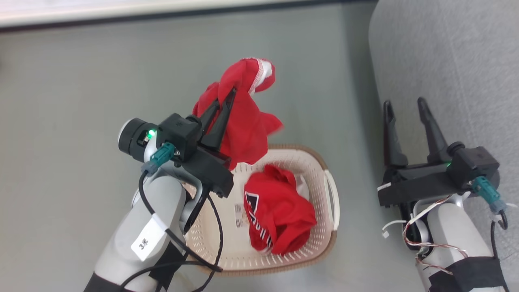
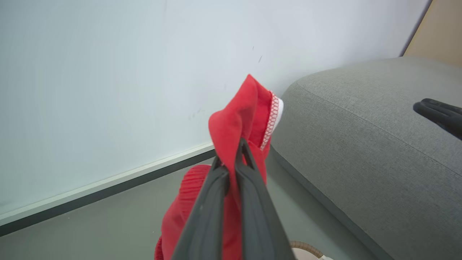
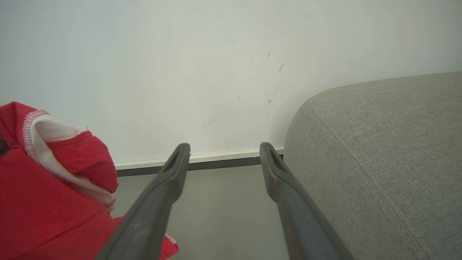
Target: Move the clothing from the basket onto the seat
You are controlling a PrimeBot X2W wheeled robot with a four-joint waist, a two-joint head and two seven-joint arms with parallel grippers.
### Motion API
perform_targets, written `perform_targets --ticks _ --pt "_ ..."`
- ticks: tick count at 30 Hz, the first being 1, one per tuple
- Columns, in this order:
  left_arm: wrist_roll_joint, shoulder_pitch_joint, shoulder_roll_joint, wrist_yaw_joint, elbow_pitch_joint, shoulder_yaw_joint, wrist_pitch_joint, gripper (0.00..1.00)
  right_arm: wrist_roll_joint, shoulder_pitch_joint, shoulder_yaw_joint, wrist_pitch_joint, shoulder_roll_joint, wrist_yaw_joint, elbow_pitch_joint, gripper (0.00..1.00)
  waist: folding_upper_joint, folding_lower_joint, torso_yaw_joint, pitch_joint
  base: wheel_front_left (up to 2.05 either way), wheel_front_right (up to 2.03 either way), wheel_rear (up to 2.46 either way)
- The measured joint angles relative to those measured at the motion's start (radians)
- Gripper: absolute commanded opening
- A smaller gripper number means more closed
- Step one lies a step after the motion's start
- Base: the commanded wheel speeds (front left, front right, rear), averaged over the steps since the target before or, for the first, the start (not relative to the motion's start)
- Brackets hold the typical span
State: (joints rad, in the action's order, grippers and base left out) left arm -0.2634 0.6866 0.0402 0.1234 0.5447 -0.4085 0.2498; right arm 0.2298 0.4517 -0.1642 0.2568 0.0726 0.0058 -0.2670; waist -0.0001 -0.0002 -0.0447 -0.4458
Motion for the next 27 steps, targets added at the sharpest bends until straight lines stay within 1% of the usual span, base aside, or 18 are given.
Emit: perform_targets --ticks 6,16,22,23,27 --pt "0.000 -0.021 0.030 0.000 -0.032 -0.001 0.000 0.00 0.001 -0.016 -0.015 0.000 -0.003 0.018 -0.044 1.00 0.0000 -0.0001 0.009 0.091 0.00 0.00 0.00" --pt "-0.034 -0.101 0.052 0.001 -0.042 -0.016 0.000 0.00 0.012 -0.074 -0.047 0.000 -0.008 0.048 -0.116 1.00 -0.0001 0.0000 0.011 0.242 0.00 0.00 0.00" --pt "-0.046 -0.149 0.055 0.001 -0.044 -0.028 0.000 0.00 0.015 -0.122 -0.098 0.000 -0.011 0.068 -0.160 1.00 0.0000 0.0001 0.008 0.332 0.00 0.00 0.00" --pt "-0.046 -0.149 0.055 0.001 -0.044 -0.028 0.000 0.00 0.015 -0.122 -0.098 0.000 -0.011 0.068 -0.160 1.00 0.0000 0.0001 0.008 0.332 0.00 0.00 0.00" --pt "-0.053 -0.184 0.059 0.001 -0.063 -0.036 -0.009 0.00 0.016 -0.152 -0.150 0.000 -0.012 0.087 -0.167 1.00 0.0000 0.0000 0.005 0.391 0.00 0.00 0.00"
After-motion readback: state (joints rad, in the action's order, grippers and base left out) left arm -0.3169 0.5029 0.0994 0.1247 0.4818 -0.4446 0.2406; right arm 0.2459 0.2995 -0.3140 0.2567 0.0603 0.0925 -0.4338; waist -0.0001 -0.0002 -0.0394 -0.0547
